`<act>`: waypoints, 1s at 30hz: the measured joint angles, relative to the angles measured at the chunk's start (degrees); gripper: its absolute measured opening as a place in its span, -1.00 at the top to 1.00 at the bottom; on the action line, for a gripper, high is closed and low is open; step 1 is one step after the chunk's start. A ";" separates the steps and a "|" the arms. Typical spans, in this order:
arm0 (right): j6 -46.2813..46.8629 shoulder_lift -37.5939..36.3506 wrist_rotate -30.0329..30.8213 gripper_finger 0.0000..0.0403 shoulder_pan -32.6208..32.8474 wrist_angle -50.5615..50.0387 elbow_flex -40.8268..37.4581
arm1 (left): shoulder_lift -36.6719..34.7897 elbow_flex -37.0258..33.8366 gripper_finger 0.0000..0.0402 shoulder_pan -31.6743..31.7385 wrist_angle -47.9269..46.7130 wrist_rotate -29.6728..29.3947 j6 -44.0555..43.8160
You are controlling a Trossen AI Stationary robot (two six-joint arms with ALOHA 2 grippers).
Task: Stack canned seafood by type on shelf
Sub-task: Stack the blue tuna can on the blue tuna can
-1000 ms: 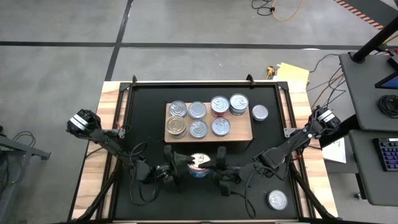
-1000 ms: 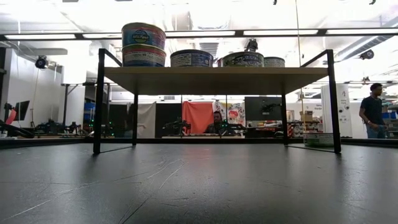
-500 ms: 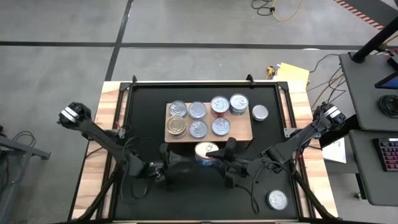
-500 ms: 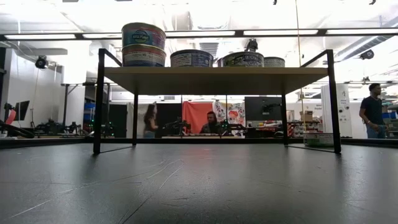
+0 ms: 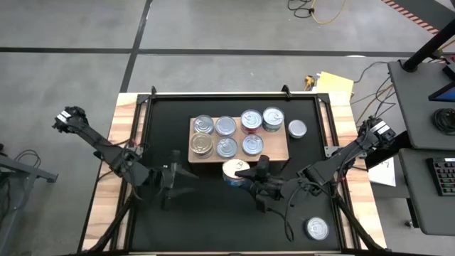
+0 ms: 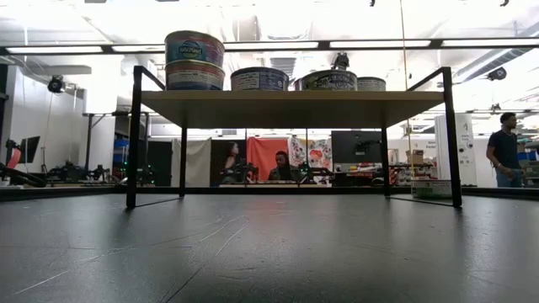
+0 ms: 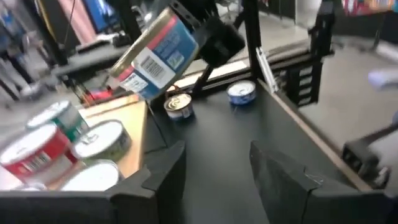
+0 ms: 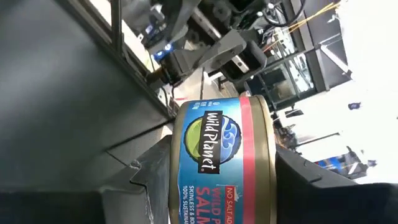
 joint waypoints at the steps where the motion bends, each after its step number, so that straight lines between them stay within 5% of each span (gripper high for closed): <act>1: -1.25 0.28 -0.03 0.09 -0.47 0.10 0.00 | -0.10 0.00 0.19 0.02 0.19 0.00 -1.96; 9: -10.16 1.37 -0.17 0.09 -5.68 1.97 0.26 | -0.30 0.04 0.20 0.01 -1.03 -0.03 -8.26; 16: -17.05 1.63 -11.44 0.09 -10.71 4.67 0.43 | -8.82 0.04 0.20 -2.03 -5.06 0.07 -0.45; 23: -17.81 2.94 -18.98 0.09 -15.49 6.32 3.24 | -15.01 -3.04 0.20 -1.95 -5.38 -0.18 -2.45; 30: -18.58 7.76 -20.12 0.09 -18.49 6.04 7.64 | -17.43 -8.61 0.20 -1.99 2.23 -0.09 -2.80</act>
